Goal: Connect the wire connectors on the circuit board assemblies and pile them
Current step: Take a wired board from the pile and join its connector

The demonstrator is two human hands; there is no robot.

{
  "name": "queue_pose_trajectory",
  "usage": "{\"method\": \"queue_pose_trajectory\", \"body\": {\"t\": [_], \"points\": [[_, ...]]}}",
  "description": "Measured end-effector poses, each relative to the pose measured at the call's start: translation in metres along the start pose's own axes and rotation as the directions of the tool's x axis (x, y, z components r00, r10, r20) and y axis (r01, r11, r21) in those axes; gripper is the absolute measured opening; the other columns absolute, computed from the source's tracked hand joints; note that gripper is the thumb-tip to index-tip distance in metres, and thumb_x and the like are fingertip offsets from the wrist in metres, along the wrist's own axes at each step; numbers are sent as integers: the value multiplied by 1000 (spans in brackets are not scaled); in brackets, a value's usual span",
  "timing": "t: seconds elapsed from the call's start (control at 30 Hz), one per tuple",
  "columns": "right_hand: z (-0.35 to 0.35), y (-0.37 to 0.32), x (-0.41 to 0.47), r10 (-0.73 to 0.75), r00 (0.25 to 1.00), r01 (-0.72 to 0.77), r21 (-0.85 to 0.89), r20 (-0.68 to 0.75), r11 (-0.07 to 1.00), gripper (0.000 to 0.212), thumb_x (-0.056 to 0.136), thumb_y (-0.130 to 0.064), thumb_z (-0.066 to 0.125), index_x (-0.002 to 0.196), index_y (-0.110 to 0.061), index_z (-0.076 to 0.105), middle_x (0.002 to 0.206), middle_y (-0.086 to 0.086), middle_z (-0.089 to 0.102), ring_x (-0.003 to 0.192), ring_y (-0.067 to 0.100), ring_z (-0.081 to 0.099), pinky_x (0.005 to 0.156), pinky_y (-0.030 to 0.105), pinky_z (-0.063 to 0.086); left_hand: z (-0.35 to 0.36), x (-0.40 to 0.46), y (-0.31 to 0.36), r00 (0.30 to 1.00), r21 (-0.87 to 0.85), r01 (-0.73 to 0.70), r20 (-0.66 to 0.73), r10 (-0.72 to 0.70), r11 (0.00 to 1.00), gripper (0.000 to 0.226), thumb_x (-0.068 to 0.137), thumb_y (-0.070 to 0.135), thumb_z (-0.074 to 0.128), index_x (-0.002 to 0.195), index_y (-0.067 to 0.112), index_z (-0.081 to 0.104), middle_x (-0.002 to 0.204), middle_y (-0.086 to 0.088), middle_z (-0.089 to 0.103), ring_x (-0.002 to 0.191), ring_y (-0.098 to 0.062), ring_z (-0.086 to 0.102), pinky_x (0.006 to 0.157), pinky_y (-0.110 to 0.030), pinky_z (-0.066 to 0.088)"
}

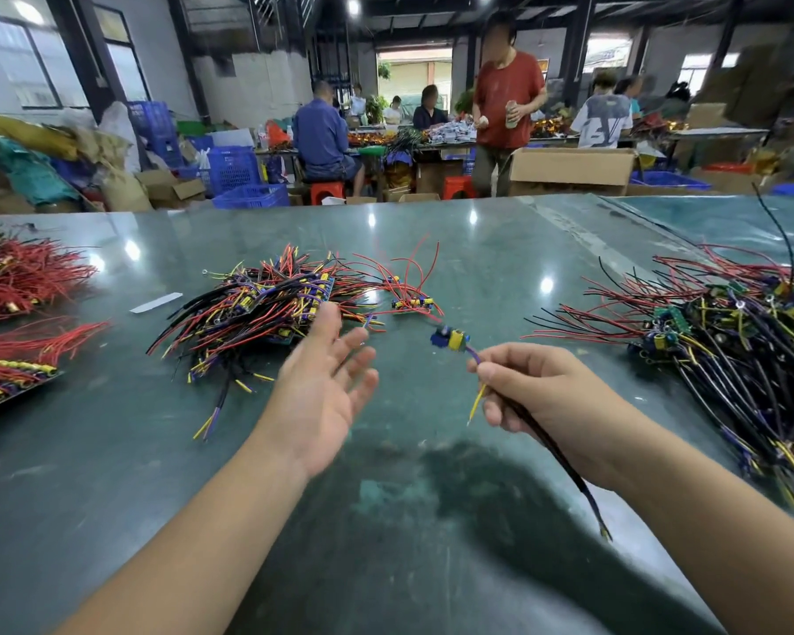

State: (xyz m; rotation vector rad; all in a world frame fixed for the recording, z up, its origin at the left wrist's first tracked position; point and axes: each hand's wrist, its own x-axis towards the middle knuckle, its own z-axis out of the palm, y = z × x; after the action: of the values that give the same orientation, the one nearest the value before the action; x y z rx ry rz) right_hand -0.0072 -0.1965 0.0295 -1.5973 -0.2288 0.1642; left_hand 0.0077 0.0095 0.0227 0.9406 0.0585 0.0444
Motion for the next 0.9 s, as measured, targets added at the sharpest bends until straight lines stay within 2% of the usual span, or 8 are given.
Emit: {"method": "queue_pose_trajectory", "body": {"t": [0.07,0.17,0.3,0.37,0.5,0.73,0.8,0.9], "points": [[3,1,0,1,998,5,81,-68,997,10,95,-7,52,92,-7,61,52,4,57,45,12,45,45,15,37,8,-8,-12,988,216,51,129,-80,975,54,57,44,72,103,18,59,86,0,66,66,-9,63,55,-22,53],[10,4,-1,-15,993,25,90,-119,996,3,92,-3,56,94,-5,58,52,6,57,42,10,48,42,16,37,15,-18,-31,946,491,21,271,-176,871,57,61,12,86,110,16,58,80,-1,66,66,-9,63,61,-24,53],[17,8,-1,-58,995,58,-5,-84,998,2,90,0,59,90,-2,59,52,5,59,40,7,49,42,16,39,11,-19,-34,929,624,-25,303,-212,781,27,74,-6,73,95,8,64,67,1,66,60,-7,62,59,-21,52],[17,8,-2,-62,996,61,-18,-61,998,3,89,-2,61,92,-3,61,54,1,60,43,7,51,44,16,40,9,-18,-30,941,641,-62,292,-168,765,15,77,-5,72,81,9,70,66,-1,67,58,-7,60,57,-20,51],[13,6,-3,-56,998,56,-20,-11,998,12,83,-1,68,93,-7,65,61,-4,64,50,9,57,47,17,42,8,-15,-24,967,642,-177,255,10,746,12,75,5,75,67,13,73,61,0,67,55,-4,57,54,-15,47],[14,6,-3,-103,995,103,-68,4,992,10,83,2,66,91,-6,66,69,0,69,55,11,63,48,16,44,8,-11,-26,976,631,-215,159,148,745,16,66,18,82,59,11,70,51,-1,59,47,-8,47,47,-16,41],[14,6,-2,-126,992,126,-57,3,990,10,84,2,66,89,-7,66,68,-1,69,54,10,63,49,16,45,7,-11,-26,982,619,-183,144,119,764,21,61,28,82,61,10,71,51,-1,59,46,-8,46,47,-16,41],[13,7,-3,-130,991,131,-17,27,991,10,84,-1,66,90,-8,66,68,-1,70,57,9,64,51,15,45,6,-13,-26,981,558,-75,190,-39,827,29,56,36,76,75,14,77,71,1,71,60,-5,59,59,-16,52]]}}
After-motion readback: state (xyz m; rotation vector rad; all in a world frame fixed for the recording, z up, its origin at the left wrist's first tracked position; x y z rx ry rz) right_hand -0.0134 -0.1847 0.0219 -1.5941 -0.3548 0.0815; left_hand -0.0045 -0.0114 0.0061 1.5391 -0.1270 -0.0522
